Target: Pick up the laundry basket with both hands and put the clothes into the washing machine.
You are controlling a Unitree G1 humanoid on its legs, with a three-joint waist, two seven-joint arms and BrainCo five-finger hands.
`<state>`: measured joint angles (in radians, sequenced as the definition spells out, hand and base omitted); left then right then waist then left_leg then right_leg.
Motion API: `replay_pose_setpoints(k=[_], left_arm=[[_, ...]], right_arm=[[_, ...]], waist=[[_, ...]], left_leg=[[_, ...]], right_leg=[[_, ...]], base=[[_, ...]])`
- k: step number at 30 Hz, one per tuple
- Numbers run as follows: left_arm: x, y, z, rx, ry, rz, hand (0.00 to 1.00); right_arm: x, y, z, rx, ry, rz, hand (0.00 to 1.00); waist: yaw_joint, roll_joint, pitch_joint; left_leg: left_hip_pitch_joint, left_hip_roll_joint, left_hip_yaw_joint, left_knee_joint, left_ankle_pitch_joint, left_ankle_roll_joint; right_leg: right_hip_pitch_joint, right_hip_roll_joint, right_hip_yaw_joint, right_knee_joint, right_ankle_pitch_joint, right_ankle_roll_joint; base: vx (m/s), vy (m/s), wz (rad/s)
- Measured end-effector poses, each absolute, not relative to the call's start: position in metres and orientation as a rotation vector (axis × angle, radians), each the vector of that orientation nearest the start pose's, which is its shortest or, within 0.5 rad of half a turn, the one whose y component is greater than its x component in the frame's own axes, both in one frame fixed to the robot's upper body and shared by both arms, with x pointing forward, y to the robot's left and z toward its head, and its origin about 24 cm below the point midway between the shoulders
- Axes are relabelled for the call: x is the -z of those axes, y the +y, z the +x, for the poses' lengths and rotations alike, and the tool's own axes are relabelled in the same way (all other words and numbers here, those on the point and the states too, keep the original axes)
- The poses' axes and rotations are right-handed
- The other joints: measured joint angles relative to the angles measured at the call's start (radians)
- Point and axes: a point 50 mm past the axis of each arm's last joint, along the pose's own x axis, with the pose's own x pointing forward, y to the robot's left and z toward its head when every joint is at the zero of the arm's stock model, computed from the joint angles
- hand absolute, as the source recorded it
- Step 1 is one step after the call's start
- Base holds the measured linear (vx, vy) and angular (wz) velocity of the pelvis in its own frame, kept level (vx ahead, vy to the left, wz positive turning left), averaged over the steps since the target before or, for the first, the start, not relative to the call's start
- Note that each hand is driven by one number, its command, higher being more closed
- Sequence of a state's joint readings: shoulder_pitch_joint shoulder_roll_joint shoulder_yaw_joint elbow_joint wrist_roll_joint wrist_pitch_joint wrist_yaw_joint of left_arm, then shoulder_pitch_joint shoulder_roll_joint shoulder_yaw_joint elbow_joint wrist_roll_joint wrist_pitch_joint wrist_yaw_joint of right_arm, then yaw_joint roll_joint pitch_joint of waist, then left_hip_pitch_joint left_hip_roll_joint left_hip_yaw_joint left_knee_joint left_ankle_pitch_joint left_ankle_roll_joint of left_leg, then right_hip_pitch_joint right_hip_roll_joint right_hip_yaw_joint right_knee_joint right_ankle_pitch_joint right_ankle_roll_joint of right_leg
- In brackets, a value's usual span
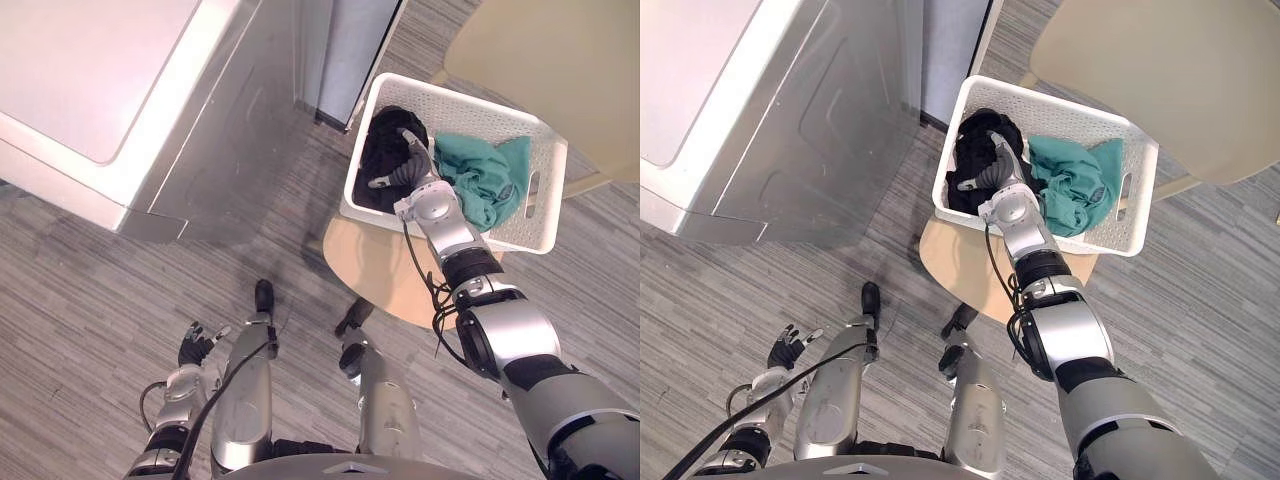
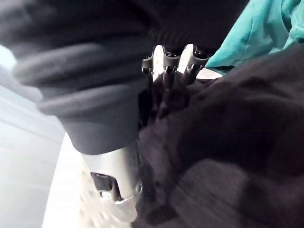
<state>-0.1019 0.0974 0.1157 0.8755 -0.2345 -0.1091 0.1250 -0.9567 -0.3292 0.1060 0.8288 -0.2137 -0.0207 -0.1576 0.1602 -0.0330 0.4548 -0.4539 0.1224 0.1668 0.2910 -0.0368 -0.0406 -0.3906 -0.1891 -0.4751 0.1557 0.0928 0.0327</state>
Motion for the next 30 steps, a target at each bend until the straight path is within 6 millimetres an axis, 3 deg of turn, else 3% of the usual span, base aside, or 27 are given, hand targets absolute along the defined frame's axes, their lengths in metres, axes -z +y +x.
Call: replay_pose_setpoints(k=[2, 5, 11, 15, 25, 30], left_arm=[[0.105, 0.205, 0.205, -0.337, 0.648, -0.125, 0.00], [0.104, 0.204, 0.206, -0.333, 0.647, -0.122, 0.00], [0.105, 0.205, 0.206, -0.331, 0.649, -0.119, 0.00], [0.105, 0.205, 0.205, -0.330, 0.650, -0.115, 0.00], [0.104, 0.207, 0.206, -0.326, 0.649, -0.103, 0.00], [0.103, 0.207, 0.207, -0.331, 0.642, -0.105, 0.00]], right_arm=[[-0.205, -0.161, 0.399, 0.097, -0.337, -0.529, 0.00], [-0.221, -0.154, 0.387, 0.086, -0.465, -0.462, 0.00], [-0.204, -0.159, 0.380, 0.091, -0.444, -0.443, 0.00], [-0.204, -0.162, 0.380, 0.099, -0.441, -0.465, 0.00], [-0.179, -0.196, 0.394, 0.187, -0.257, -0.494, 0.00], [-0.192, -0.197, 0.403, 0.206, -0.244, -0.483, 0.00]], waist=[[-0.005, 0.000, 0.000], [-0.008, 0.000, 0.000], [-0.009, 0.000, 0.000], [-0.011, 0.000, 0.000], [-0.005, -0.001, -0.001], [-0.006, -0.001, -0.002]], left_leg=[[0.000, 0.002, 0.002, 0.000, 0.000, 0.000], [0.003, 0.002, 0.004, 0.000, 0.000, 0.000], [0.004, -0.002, 0.012, 0.000, 0.000, 0.000], [0.004, -0.002, 0.022, 0.001, 0.000, 0.002], [-0.022, -0.003, 0.023, -0.015, 0.017, 0.002], [-0.052, -0.002, 0.021, -0.015, 0.022, 0.002]], right_leg=[[-0.001, 0.002, 0.008, -0.008, 0.005, -0.001], [-0.001, 0.003, 0.015, -0.010, 0.006, -0.001], [-0.004, 0.006, 0.029, -0.019, 0.021, -0.001], [-0.006, 0.012, 0.045, -0.037, 0.038, -0.004], [-0.039, 0.016, 0.045, -0.041, 0.046, -0.008], [-0.066, 0.017, 0.044, -0.041, 0.050, -0.011]], base=[[0.02, 0.018, -0.08], [0.01, 0.013, -0.03], [-0.01, 0.012, -0.05], [-0.03, 0.018, -0.10], [0.00, -0.001, 0.00], [0.01, -0.001, 0.00]])
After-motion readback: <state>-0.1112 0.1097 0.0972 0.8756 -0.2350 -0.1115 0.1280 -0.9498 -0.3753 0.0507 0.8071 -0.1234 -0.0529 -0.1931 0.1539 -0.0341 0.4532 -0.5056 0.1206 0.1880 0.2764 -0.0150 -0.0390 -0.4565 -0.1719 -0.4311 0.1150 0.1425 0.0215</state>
